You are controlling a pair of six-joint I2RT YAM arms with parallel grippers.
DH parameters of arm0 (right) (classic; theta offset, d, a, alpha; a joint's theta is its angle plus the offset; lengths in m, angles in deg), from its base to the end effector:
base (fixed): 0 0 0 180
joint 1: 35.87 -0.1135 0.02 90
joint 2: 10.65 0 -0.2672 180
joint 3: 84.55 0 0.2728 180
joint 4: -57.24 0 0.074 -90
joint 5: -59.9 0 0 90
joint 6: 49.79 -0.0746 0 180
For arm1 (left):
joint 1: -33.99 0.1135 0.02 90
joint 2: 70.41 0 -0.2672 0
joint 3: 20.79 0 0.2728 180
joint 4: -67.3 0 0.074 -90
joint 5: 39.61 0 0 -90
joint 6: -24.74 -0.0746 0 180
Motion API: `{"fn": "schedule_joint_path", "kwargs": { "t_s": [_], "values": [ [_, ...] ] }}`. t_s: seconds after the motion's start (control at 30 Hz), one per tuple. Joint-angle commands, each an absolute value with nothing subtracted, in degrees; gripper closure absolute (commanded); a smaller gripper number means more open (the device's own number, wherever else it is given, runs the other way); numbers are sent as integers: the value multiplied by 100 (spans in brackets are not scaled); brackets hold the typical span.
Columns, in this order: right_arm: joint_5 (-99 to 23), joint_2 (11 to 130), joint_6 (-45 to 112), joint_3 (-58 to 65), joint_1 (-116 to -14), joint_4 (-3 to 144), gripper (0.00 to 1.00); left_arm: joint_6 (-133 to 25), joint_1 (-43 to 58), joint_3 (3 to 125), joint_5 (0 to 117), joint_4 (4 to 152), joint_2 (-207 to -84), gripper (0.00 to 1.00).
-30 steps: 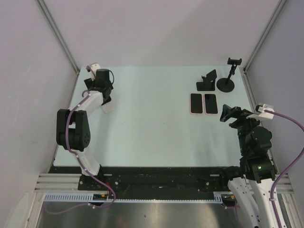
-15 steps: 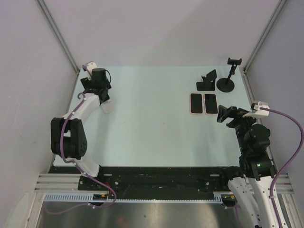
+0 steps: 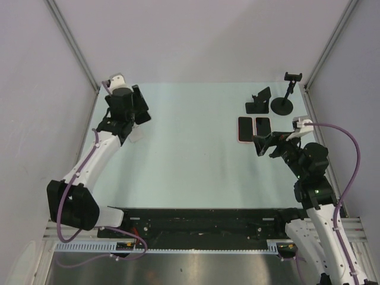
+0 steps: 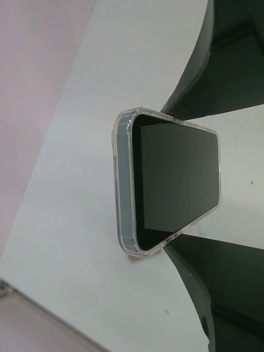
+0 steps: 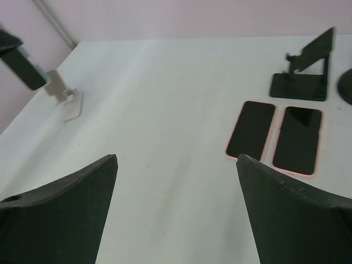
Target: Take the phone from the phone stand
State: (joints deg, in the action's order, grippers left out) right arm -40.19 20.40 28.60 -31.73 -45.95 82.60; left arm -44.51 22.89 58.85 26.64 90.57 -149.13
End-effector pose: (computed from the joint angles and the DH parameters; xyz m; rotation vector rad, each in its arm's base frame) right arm 0.1863 0.0464 0.3433 -0.1144 1.6461 0.4332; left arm 0.3709 -0.0422 0.3258 -0.4283 1.8782 0.0350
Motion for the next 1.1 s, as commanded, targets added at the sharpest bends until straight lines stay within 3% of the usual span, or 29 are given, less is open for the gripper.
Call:
{"fn": "schedule_joint_path", "kwargs": {
  "t_s": [0.0,0.3,0.67,0.87,1.07],
  "values": [
    [-5206,2510,2747,-3124,-4773,7761,5,-4083,1844,5810,3596,9011,-14267,92],
    [-4962,3671,2738,-3203,-6530,6761,8,-3327,1158,5537,5221,9082,-13915,96],
    [-4785,5384,2519,-3238,-7946,5098,18,-2888,297,5160,5838,9073,-13642,95],
    [-4873,5843,2360,-3238,-8069,4597,29,-2835,77,5036,5900,9073,-13475,95],
    [-5049,6177,2246,-3238,-8113,4227,53,-2826,-29,4913,5988,9073,-13422,95]
  ]
}}
